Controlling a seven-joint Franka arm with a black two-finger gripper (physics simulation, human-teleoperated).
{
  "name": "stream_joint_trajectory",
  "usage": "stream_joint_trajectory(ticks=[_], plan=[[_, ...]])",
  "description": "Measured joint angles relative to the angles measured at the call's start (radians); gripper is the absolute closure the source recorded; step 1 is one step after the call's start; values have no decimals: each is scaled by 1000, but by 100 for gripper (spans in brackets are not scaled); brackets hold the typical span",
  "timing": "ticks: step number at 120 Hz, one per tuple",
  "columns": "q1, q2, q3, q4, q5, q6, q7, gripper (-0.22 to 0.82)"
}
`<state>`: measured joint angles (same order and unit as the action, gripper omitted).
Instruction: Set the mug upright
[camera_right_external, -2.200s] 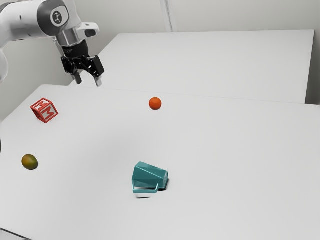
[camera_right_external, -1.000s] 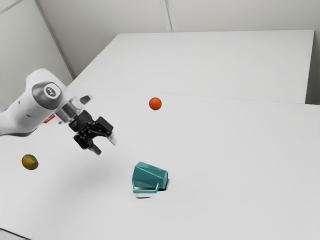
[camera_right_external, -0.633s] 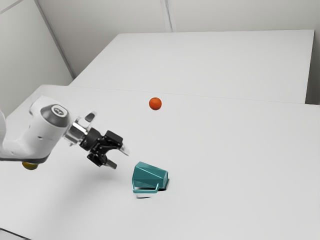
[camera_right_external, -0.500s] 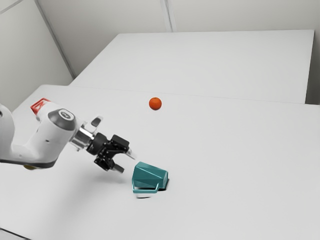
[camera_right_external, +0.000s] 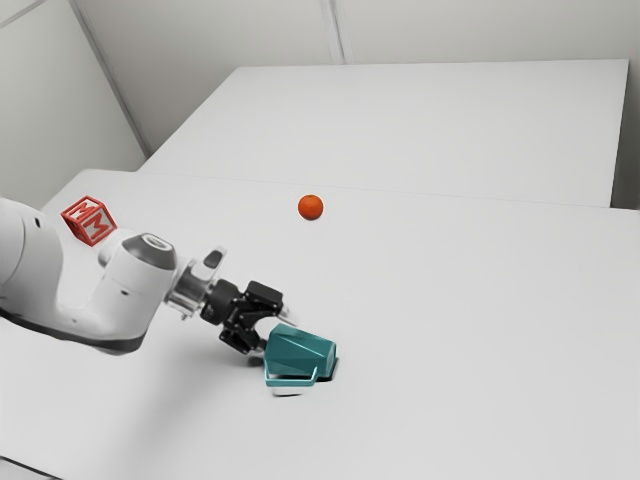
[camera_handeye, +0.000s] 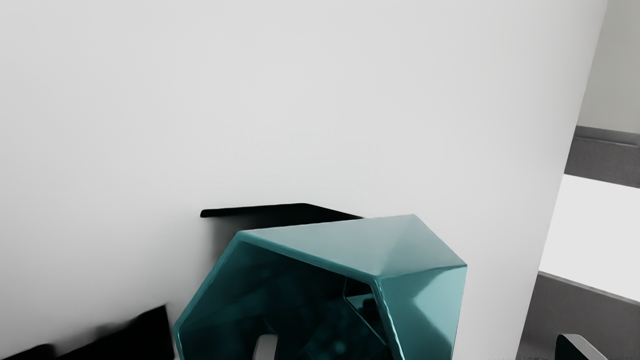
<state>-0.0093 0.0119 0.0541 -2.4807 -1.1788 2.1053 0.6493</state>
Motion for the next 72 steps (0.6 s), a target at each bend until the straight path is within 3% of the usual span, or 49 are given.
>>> stream_joint_trajectory(ticks=[14,32,41,54,72], plan=[[-5,2,0,0,-11,-15,42,1],[-12,2,0,0,-11,-37,104,40],[-16,1,1,2,-9,-46,133,54],[-20,-5,1,7,-8,-66,170,65],[-24,-13,0,9,-7,-87,214,73]])
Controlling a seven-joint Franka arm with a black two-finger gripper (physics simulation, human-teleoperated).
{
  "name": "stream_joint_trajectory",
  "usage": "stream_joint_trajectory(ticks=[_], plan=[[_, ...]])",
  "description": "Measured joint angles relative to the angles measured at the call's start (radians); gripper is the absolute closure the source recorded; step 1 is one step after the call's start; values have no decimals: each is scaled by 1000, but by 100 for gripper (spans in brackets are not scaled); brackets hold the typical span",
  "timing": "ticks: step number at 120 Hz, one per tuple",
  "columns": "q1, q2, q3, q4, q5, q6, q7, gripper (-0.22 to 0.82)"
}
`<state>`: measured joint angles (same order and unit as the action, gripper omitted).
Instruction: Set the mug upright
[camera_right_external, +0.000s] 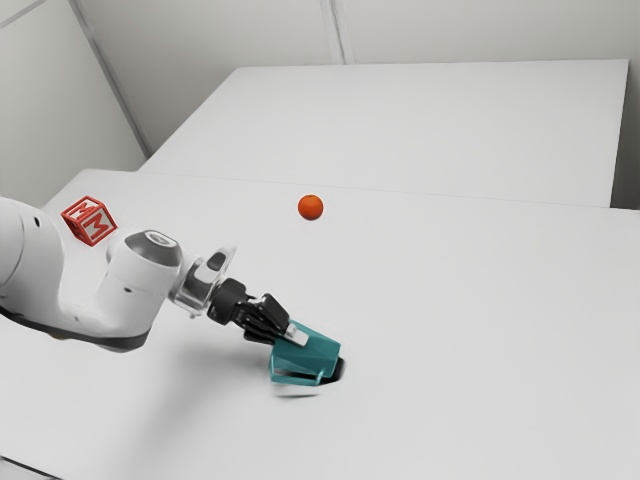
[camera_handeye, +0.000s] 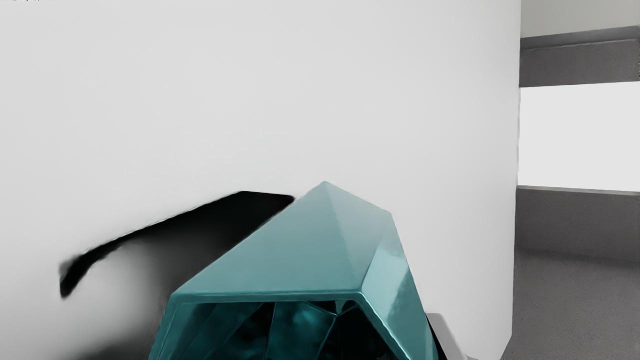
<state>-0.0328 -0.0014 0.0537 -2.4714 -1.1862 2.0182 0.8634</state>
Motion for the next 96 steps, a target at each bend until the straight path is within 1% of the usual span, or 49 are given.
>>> stream_joint_trajectory(ticks=[21,32,40,52,68,84,96], plan=[[-7,-24,2,-3,-4,-14,36,76],[-6,-63,2,0,5,-26,43,77],[-5,-81,2,26,52,-27,35,77],[-5,-90,1,91,202,-25,-3,78],[-9,-84,-1,214,504,-23,-89,78],[-16,-81,-23,307,774,-22,-186,78],[-17,-81,-62,356,940,-22,-258,79]])
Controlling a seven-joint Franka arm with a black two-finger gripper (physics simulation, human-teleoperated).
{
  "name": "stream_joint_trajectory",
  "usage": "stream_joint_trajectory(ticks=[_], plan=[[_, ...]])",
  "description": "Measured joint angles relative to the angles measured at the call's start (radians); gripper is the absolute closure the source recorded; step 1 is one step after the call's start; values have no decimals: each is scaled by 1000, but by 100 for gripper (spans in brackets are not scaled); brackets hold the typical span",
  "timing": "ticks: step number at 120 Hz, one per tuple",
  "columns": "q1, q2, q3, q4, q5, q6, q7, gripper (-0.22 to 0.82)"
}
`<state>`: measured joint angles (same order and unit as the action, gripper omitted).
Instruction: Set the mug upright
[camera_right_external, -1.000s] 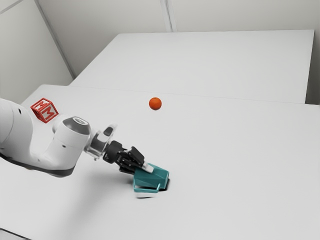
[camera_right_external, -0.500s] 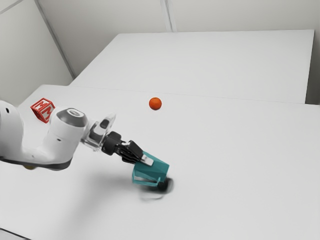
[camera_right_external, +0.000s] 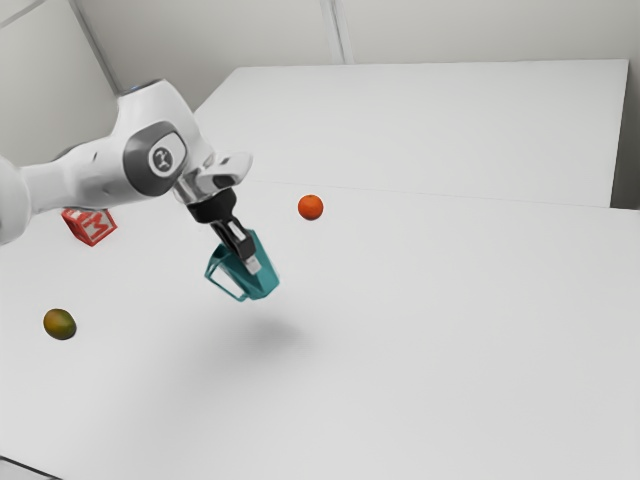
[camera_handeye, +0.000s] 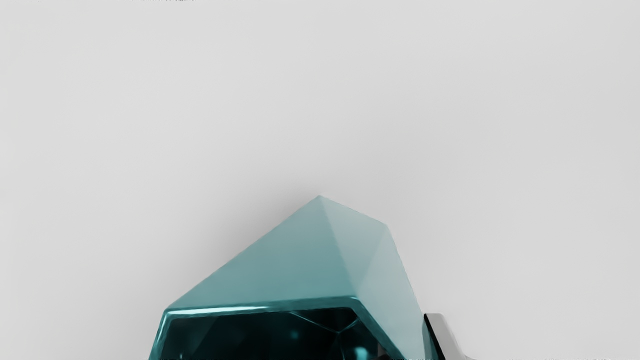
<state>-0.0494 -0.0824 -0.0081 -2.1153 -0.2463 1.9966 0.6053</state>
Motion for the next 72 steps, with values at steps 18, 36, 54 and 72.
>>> stream_joint_trajectory(ticks=[18,36,54,72], plan=[[-2,3,-11,5,122,46,-85,79],[-2,30,-19,-26,175,126,-152,79],[-19,57,-24,-70,193,198,-206,79],[-33,103,-29,-74,216,236,-251,79]])
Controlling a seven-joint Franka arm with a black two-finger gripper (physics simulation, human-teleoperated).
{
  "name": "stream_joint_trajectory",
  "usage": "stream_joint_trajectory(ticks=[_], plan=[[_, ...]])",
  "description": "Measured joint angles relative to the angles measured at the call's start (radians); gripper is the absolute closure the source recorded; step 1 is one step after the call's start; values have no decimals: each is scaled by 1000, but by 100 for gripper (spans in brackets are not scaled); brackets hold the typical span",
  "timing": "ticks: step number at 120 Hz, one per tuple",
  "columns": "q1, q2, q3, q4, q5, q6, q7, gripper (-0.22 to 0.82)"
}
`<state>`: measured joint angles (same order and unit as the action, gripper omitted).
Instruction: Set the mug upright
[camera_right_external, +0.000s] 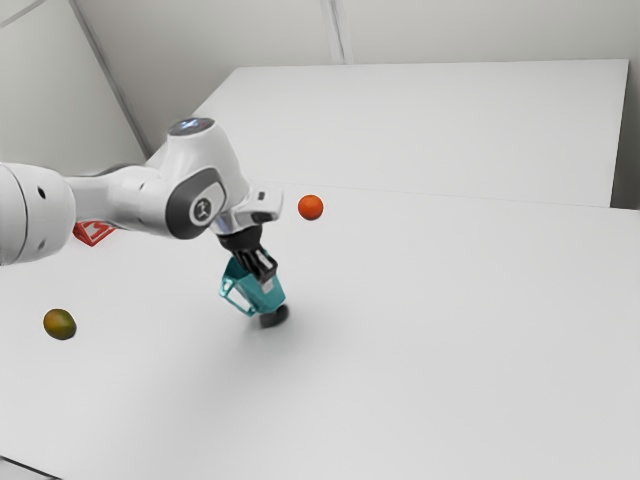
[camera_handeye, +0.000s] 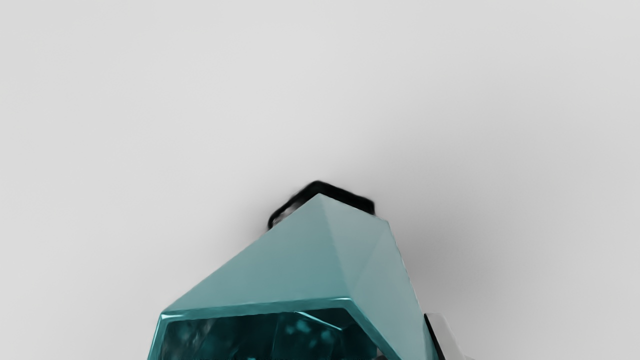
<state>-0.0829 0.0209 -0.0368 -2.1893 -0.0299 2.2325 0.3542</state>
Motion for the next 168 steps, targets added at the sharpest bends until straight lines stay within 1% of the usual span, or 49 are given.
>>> stream_joint_trajectory(ticks=[16,39,48,52,68,78,92,108,120,153,168], plan=[[-5,30,0,-3,8,21,-32,79],[18,61,1,-3,12,36,-68,79],[17,65,1,-3,11,38,-79,76],[15,66,1,-3,9,38,-81,73],[12,67,2,-3,-1,38,-86,43],[14,67,2,-3,-5,38,-89,29],[12,51,2,-1,-8,31,-92,17],[6,0,2,16,-17,-16,-94,9],[-2,-18,4,84,-32,-90,-96,6],[-25,-19,11,406,-25,-343,-102,2],[-38,-20,15,517,6,-447,-105,1]])
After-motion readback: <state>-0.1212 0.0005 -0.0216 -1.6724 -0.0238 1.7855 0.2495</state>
